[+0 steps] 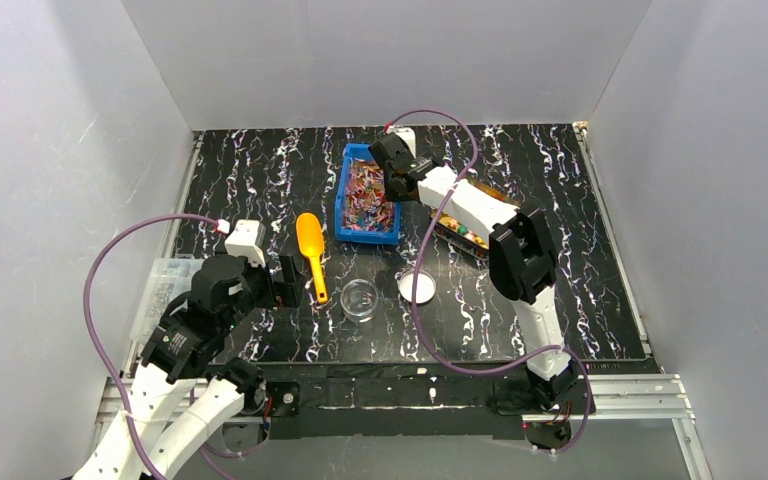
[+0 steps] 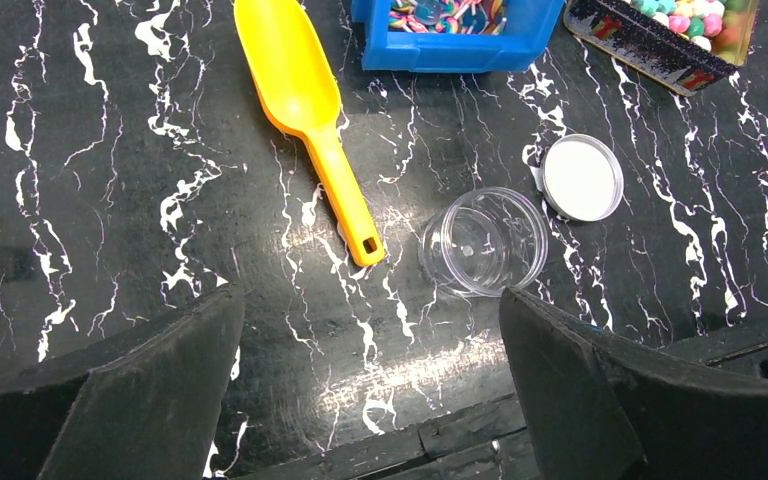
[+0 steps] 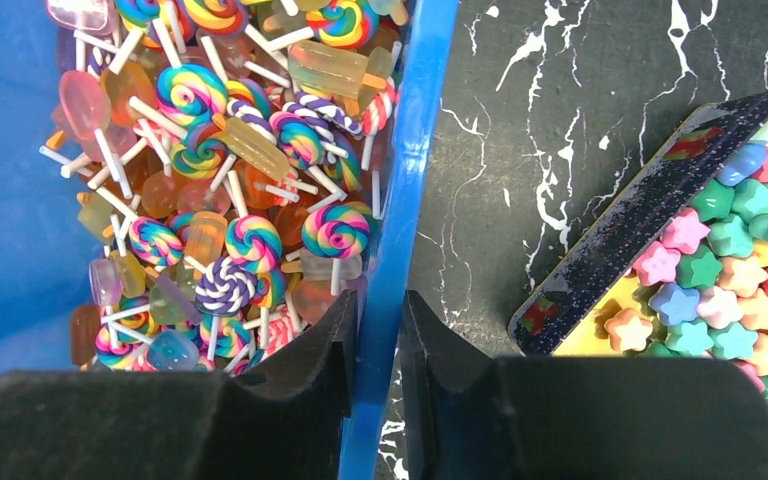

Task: Pack the candies
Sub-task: Adjust the storage box at the center of the board.

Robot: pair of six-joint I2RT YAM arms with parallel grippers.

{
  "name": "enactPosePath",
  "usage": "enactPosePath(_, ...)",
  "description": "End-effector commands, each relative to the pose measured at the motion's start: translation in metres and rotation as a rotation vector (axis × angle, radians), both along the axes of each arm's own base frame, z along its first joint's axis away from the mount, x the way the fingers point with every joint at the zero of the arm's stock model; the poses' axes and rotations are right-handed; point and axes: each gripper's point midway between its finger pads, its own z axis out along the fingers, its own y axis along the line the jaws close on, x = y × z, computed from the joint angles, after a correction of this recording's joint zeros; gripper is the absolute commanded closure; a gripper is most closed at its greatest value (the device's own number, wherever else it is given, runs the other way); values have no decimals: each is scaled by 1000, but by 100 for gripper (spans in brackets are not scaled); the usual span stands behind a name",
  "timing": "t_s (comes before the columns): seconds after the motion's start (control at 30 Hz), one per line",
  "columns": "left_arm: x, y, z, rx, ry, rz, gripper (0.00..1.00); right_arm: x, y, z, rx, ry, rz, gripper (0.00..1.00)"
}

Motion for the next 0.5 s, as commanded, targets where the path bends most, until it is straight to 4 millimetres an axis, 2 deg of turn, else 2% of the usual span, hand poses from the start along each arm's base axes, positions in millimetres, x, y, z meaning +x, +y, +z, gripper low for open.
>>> enactPosePath(0.0, -2, 5, -4, 17, 10, 18, 1, 7, 2, 14, 6, -29, 5, 77)
enactPosePath(0.23, -2, 5, -4, 19, 10, 17, 1, 8, 1, 21, -13, -44, 47, 97)
enactPosePath(0.47, -2, 5, -4, 20, 10, 17, 1, 4, 14, 32, 10, -56, 160, 99)
